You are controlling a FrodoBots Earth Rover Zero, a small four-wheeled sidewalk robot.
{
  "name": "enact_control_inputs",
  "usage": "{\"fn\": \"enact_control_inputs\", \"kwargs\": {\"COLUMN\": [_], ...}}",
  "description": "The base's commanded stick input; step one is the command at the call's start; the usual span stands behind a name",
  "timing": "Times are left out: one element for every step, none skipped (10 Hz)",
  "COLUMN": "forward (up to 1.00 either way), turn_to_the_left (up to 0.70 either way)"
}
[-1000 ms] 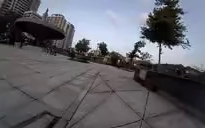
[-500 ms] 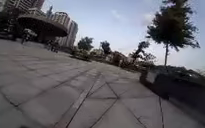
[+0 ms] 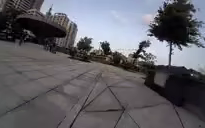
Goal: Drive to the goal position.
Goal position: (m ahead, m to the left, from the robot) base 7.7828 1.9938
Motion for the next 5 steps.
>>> {"fn": "enact_control_inputs", "kwargs": {"forward": [1.0, 1.0, 1.0, 1.0, 1.0], "turn_to_the_left": [-0.14, 0.0, 0.0, 0.0, 0.0]}}
